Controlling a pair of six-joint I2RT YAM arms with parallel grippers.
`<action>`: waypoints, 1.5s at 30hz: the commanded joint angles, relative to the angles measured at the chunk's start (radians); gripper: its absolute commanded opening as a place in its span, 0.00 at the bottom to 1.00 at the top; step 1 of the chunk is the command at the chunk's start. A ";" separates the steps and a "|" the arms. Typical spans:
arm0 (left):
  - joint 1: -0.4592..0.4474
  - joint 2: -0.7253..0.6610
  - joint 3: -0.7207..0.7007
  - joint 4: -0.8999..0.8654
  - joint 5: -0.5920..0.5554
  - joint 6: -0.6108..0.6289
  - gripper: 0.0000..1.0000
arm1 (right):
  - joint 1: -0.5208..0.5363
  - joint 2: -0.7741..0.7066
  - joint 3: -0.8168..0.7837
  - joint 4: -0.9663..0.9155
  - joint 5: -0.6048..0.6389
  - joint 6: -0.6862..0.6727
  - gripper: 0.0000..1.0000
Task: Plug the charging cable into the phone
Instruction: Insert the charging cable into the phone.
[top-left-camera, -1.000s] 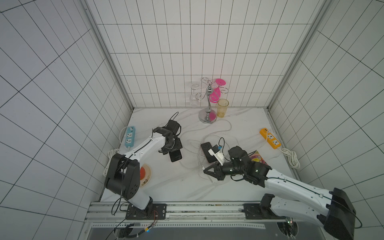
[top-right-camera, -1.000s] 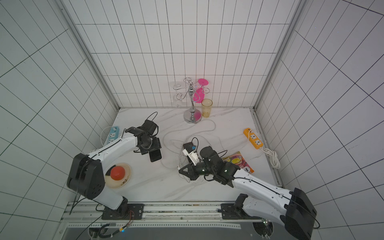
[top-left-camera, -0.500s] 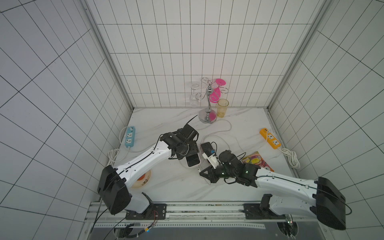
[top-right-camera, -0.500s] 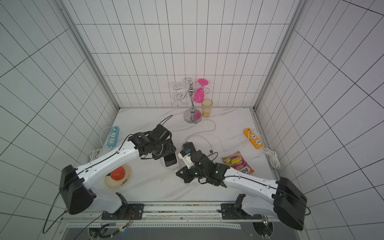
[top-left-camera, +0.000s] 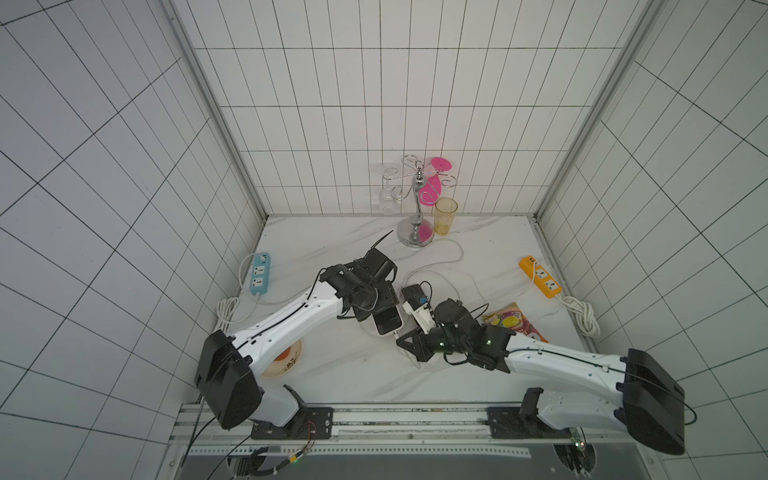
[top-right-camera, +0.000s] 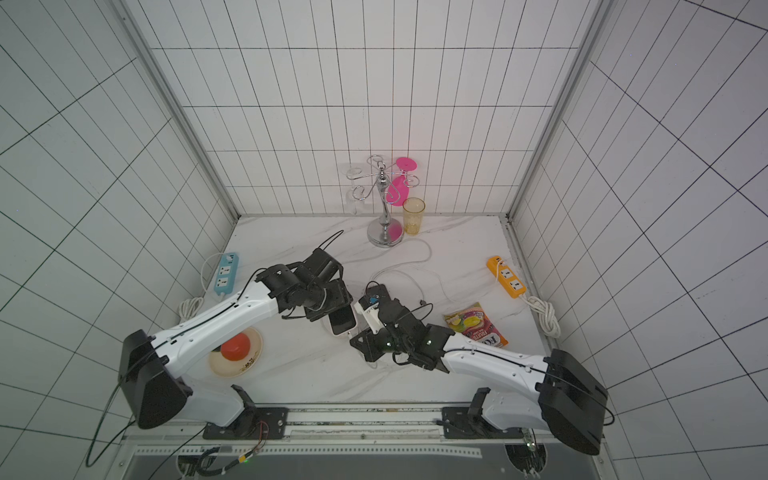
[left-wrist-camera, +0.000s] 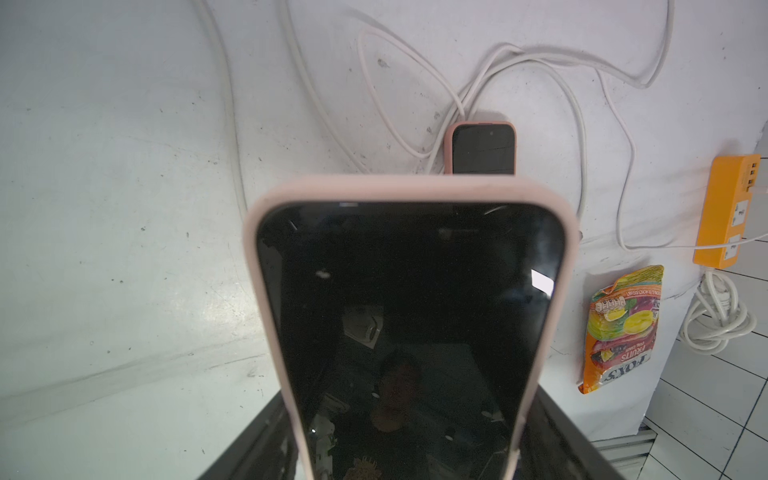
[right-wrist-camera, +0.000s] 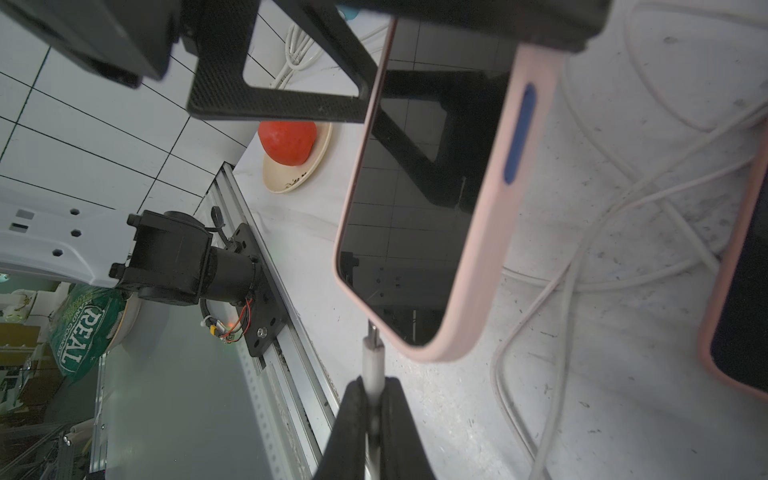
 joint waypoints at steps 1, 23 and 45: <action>-0.002 -0.019 0.017 0.045 0.015 -0.011 0.01 | 0.007 0.013 0.033 0.032 0.010 0.000 0.00; -0.003 -0.065 -0.056 0.106 0.064 -0.038 0.01 | -0.056 0.023 0.012 0.111 -0.029 0.074 0.00; -0.026 -0.112 -0.166 0.171 0.143 -0.073 0.01 | -0.123 0.071 0.016 0.193 -0.056 0.095 0.00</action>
